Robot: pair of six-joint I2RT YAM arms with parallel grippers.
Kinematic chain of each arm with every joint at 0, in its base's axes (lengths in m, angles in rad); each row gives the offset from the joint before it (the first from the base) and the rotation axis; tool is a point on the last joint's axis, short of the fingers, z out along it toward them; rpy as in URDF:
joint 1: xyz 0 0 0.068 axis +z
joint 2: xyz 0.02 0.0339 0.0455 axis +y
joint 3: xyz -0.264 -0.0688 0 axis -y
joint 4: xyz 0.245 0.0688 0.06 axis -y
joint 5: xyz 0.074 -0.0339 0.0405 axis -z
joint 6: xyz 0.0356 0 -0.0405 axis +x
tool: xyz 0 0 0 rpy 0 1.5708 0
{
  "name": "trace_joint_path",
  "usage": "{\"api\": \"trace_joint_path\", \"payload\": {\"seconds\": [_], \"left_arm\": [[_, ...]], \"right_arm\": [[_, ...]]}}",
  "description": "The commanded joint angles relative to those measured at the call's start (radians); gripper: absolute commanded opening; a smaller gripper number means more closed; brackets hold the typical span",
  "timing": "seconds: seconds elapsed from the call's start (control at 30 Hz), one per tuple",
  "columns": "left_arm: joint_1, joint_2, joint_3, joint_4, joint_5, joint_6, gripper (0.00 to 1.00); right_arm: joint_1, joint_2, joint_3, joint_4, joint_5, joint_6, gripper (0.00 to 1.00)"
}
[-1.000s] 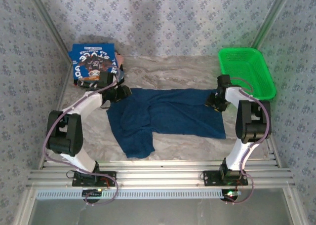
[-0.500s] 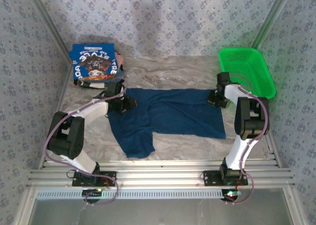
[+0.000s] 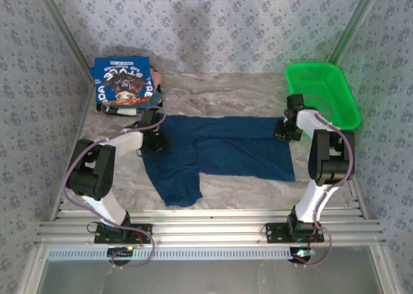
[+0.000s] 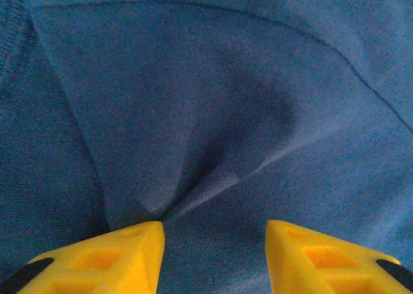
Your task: Fold and stack the t-shirts
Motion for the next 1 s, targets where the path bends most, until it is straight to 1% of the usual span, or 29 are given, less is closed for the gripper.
{"api": "trace_joint_path", "payload": {"seconds": [0.0,0.27,0.37,0.4,0.47,0.6,0.77,0.87,0.93,0.97], "left_arm": [[0.014,0.032,-0.011,-0.047,-0.030,0.008,0.46],[0.021,0.042,-0.023,-0.056,-0.038,0.026,0.46],[0.020,0.029,-0.030,-0.037,-0.015,0.029,0.46],[0.018,0.021,-0.027,-0.033,-0.008,0.027,0.46],[0.016,0.000,-0.013,-0.029,0.011,0.030,0.47],[0.007,-0.060,0.040,-0.049,0.053,0.035,0.48],[0.003,-0.153,0.133,-0.122,0.075,0.035,0.51],[0.004,-0.168,0.216,-0.161,0.066,0.038,0.53],[0.003,-0.129,0.298,-0.191,0.073,0.042,0.53],[0.002,-0.109,0.330,-0.197,0.076,0.041,0.53]], "right_arm": [[-0.040,-0.010,0.019,-0.065,0.079,-0.017,0.00],[-0.026,0.035,0.037,-0.105,0.135,-0.047,0.00],[-0.019,0.062,0.056,-0.130,0.161,-0.053,0.00],[-0.017,0.065,0.056,-0.134,0.162,-0.053,0.02],[-0.015,0.062,0.055,-0.127,0.155,-0.048,0.17],[-0.009,0.030,0.056,-0.106,0.131,-0.046,0.39],[-0.003,-0.063,0.061,-0.122,0.085,-0.023,0.46],[0.020,-0.147,0.063,-0.127,0.040,0.011,0.58],[0.042,-0.197,0.077,-0.127,0.008,0.038,0.68],[0.049,-0.210,0.082,-0.119,-0.017,0.051,0.71]]}}
